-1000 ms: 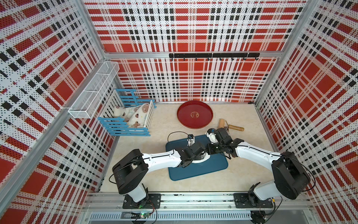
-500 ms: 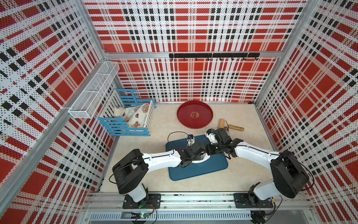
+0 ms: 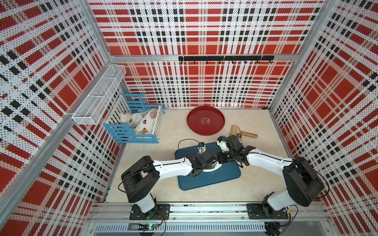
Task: Roll out the dumpling wrappers from the dough
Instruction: Press the dumpling wrapper on the work surface.
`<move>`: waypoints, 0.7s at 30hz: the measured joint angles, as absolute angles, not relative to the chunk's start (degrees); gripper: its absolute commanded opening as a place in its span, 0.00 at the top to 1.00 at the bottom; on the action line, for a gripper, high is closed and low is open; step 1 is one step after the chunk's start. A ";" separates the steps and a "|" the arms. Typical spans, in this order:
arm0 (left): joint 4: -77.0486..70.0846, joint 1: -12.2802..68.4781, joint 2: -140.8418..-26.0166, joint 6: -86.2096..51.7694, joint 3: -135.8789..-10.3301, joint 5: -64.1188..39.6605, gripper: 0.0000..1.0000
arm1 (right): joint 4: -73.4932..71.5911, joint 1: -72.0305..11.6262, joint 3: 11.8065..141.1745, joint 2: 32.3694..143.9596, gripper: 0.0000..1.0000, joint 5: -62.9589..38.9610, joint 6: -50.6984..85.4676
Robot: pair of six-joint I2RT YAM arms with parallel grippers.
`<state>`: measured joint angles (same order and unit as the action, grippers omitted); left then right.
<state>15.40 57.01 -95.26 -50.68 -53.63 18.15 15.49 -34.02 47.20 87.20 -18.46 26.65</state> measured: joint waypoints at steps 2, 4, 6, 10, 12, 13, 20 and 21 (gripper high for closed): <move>15.38 56.99 -95.39 -50.68 -53.63 18.11 1.00 | 15.38 -34.02 47.20 87.42 0.96 -18.46 26.65; 15.35 56.95 -95.50 -50.68 -53.63 18.13 1.00 | 15.20 -34.02 47.20 87.59 0.95 -18.46 26.65; 15.27 56.93 -95.57 -50.68 -53.63 18.13 1.00 | 15.11 -34.02 47.20 87.72 0.96 -18.46 26.65; 15.22 56.93 -95.64 -50.68 -53.63 18.13 1.00 | 15.09 -34.02 47.20 87.83 0.96 -18.44 26.65; 15.20 56.93 -95.64 -50.68 -53.63 18.13 1.00 | 15.09 -34.02 47.20 87.83 0.96 -18.44 26.63; 15.20 56.93 -95.64 -50.68 -53.63 18.13 1.00 | 15.09 -34.02 47.20 87.83 0.96 -18.44 26.63; 15.07 56.93 -95.72 -50.70 -53.63 18.11 1.00 | 15.07 -34.02 47.20 87.85 0.96 -18.39 26.63; 15.05 56.93 -95.77 -50.70 -53.63 18.11 1.00 | 15.07 -34.02 47.20 87.88 0.96 -18.39 26.63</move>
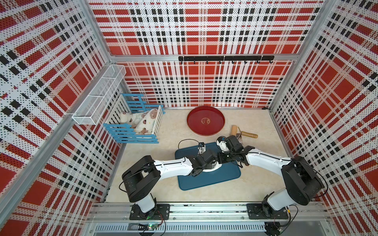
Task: Roll out the dumpling wrappers from the dough
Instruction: Press the dumpling wrapper on the work surface.
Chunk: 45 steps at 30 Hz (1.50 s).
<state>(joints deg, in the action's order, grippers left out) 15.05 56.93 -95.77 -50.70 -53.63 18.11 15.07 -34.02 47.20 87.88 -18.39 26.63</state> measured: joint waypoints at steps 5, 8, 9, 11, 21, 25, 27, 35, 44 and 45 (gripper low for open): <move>15.03 56.93 -96.01 -50.72 -53.60 18.00 1.00 | 15.05 -34.02 47.18 88.23 0.96 -18.41 26.63; 15.00 56.93 -96.03 -50.72 -53.60 18.00 1.00 | 14.94 -34.02 47.16 88.31 0.96 -18.41 26.63; 15.00 56.93 -96.03 -50.74 -53.60 18.00 1.00 | 14.87 -34.02 47.09 88.31 0.96 -18.41 26.63; 14.94 56.93 -96.03 -50.74 -53.52 18.00 1.00 | 14.72 -34.02 46.98 88.31 0.96 -18.44 26.63; 13.61 56.95 -96.03 -50.94 -52.58 18.00 1.00 | 13.56 -34.02 46.30 88.55 0.96 -18.46 26.59; 12.86 57.23 -96.07 -51.18 -52.05 18.00 1.00 | 12.53 -34.02 45.56 88.55 0.96 -18.41 26.55; 12.27 57.49 -96.07 -51.35 -51.62 18.24 1.00 | 11.90 -34.02 45.06 88.49 0.96 -18.37 26.48; 10.11 58.46 -96.14 -52.69 -50.11 19.81 1.00 | 8.64 -34.02 42.70 87.77 0.96 -18.22 26.48; 6.09 58.70 -95.61 -54.11 -47.44 20.18 1.00 | 7.35 -34.02 41.93 87.72 0.97 -18.24 26.61; 5.78 58.70 -95.50 -54.15 -47.22 20.14 1.00 | 7.38 -34.02 41.93 87.72 0.97 -18.26 26.61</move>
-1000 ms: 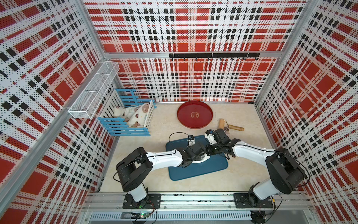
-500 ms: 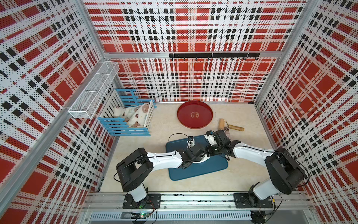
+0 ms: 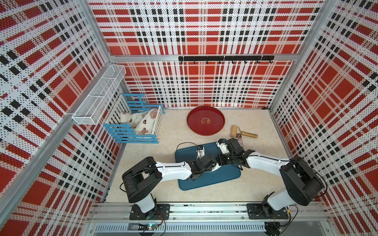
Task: Roll out the dumpling wrappers from the dough
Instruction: Press the dumpling wrapper on the work surface.
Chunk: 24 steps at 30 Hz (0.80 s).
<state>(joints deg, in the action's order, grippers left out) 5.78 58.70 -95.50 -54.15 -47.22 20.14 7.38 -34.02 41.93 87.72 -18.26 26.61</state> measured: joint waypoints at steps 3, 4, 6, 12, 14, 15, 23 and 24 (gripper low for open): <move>4.89 58.52 -95.18 -54.17 -46.57 19.73 1.00 | 7.40 -34.02 41.93 87.74 0.97 -18.26 26.65; 4.73 58.46 -95.13 -54.15 -46.48 19.55 1.00 | 7.42 -34.02 41.93 87.74 0.97 -18.24 26.65; 4.47 58.11 -94.98 -53.93 -46.30 18.83 1.00 | 7.66 -34.02 41.93 87.79 0.97 -18.24 26.74; 4.45 56.73 -94.67 -52.21 -46.30 16.14 1.00 | 8.45 -34.02 41.93 87.77 0.97 -18.20 27.81; 4.47 56.23 -94.59 -51.37 -46.33 15.18 1.00 | 8.58 -34.04 41.93 87.68 0.97 -18.17 28.27; 4.49 55.99 -94.54 -50.96 -46.35 14.74 1.00 | 8.67 -34.09 41.93 87.61 0.97 -18.13 28.47; 6.83 54.33 -94.85 -47.27 -48.05 11.99 1.00 | 8.64 -35.11 41.21 86.70 0.97 -16.62 31.05; 7.25 54.19 -94.96 -46.85 -48.38 11.79 1.00 | 8.58 -35.14 41.10 86.65 0.97 -16.58 31.38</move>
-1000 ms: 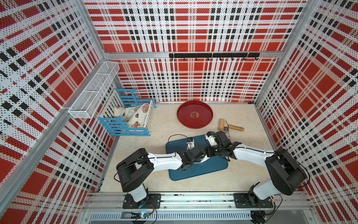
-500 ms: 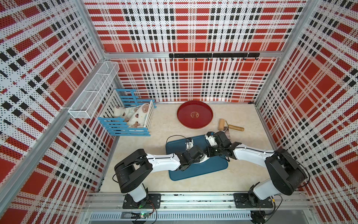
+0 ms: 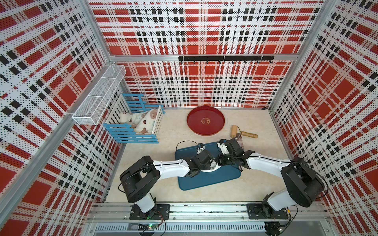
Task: Roll out the dumpling wrappers from the dough
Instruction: Press the dumpling wrapper on the work surface.
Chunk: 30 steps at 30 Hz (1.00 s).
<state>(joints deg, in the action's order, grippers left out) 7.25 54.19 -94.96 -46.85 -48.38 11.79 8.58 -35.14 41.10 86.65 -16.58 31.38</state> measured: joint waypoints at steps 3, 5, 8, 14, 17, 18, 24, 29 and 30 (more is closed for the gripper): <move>8.62 53.84 -95.39 -45.54 -49.39 11.18 1.00 | 8.38 -35.24 40.75 86.32 0.97 -16.25 32.45; 9.08 53.71 -95.53 -44.93 -49.74 10.94 1.00 | 8.40 -35.38 40.71 86.21 0.97 -16.01 32.75; 9.30 53.71 -95.53 -44.71 -49.84 10.85 1.00 | 8.49 -35.53 40.71 86.13 0.97 -15.64 32.64; 8.80 54.98 -95.22 -46.50 -49.21 12.36 1.00 | 10.13 -35.70 41.89 86.39 0.97 -14.63 29.61; 8.14 56.12 -95.09 -48.77 -48.40 14.11 1.00 | 11.66 -35.75 43.51 87.35 0.98 -14.39 27.66; 8.01 56.47 -95.04 -49.67 -48.18 14.76 1.00 | 12.47 -35.75 44.27 87.83 0.98 -14.37 27.00; 6.70 57.82 -94.76 -54.70 -46.81 17.21 1.00 | 16.10 -35.79 47.75 90.37 0.98 -15.09 24.03; 5.30 58.28 -94.17 -57.49 -45.56 18.02 1.00 | 17.34 -35.79 49.15 91.42 0.98 -15.57 22.70; 5.15 58.37 -94.06 -57.82 -45.36 18.28 1.00 | 17.37 -35.81 49.30 91.61 0.98 -15.79 22.50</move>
